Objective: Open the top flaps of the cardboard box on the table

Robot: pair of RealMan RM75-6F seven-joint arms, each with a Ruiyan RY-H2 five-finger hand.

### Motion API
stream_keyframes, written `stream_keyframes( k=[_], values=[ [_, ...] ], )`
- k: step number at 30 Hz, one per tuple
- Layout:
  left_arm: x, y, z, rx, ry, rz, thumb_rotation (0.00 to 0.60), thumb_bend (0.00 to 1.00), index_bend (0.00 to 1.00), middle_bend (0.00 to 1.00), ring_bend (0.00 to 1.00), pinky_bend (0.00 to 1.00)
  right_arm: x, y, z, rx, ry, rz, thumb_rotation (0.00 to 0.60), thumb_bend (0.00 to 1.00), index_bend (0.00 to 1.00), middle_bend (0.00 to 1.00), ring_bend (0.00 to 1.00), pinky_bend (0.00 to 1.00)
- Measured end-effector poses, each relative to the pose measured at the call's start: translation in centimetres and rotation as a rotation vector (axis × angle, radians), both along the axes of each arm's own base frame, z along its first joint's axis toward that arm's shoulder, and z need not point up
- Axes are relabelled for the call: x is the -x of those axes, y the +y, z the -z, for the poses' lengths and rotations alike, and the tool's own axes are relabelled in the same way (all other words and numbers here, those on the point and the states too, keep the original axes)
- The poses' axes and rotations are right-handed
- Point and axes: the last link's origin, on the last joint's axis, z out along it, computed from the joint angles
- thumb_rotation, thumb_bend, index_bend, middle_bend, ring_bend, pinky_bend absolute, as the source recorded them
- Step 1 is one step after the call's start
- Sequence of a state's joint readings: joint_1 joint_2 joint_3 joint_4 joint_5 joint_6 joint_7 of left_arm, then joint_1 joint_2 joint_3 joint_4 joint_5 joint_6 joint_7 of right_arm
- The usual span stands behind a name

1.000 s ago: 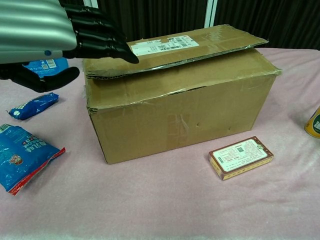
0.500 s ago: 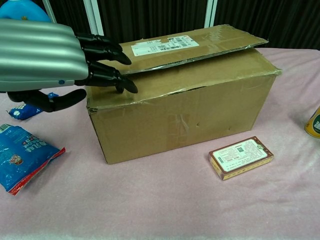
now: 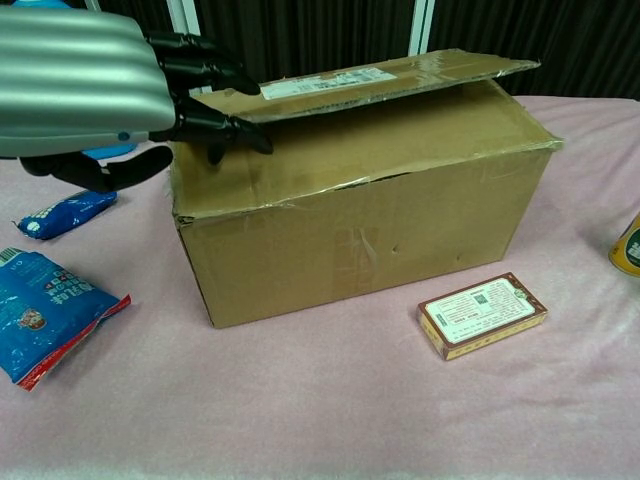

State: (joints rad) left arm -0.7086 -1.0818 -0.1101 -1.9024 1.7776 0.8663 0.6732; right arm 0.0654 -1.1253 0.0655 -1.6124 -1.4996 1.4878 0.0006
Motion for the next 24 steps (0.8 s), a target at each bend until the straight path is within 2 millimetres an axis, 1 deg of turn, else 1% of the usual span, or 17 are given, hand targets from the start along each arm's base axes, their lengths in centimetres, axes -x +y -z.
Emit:
stream_keyframes(
  k=[9,12,17,24],
  values=[
    [-0.6,1.0,-1.8,-0.136,-0.013,0.077,0.6,0.73,0.12,0.35,0.0,0.02,0.0,0.0,0.0,0.0,-0.002,0.0,0.6,0.33,0.0,0.0,0.0,0.21],
    [-0.9,1.7,-2.7,-0.195,-0.025,0.101,0.6,0.73,0.12,0.34,0.0,0.02,0.0,0.0,0.0,0.0,-0.003,0.002,0.6,0.33,0.0,0.0,0.0,0.21],
    [-1.2,3.2,-4.4,-0.303,-0.039,0.104,0.6,0.73,0.1,0.3,0.0,0.02,0.0,0.0,0.0,-0.001,-0.003,0.004,0.6,0.33,0.0,0.0,0.0,0.21],
    [-0.9,5.7,-6.4,-0.421,-0.047,0.027,0.6,0.73,0.08,0.28,0.0,0.02,0.0,0.1,0.0,-0.001,-0.007,0.008,0.6,0.33,0.0,0.0,0.0,0.21]
  ],
)
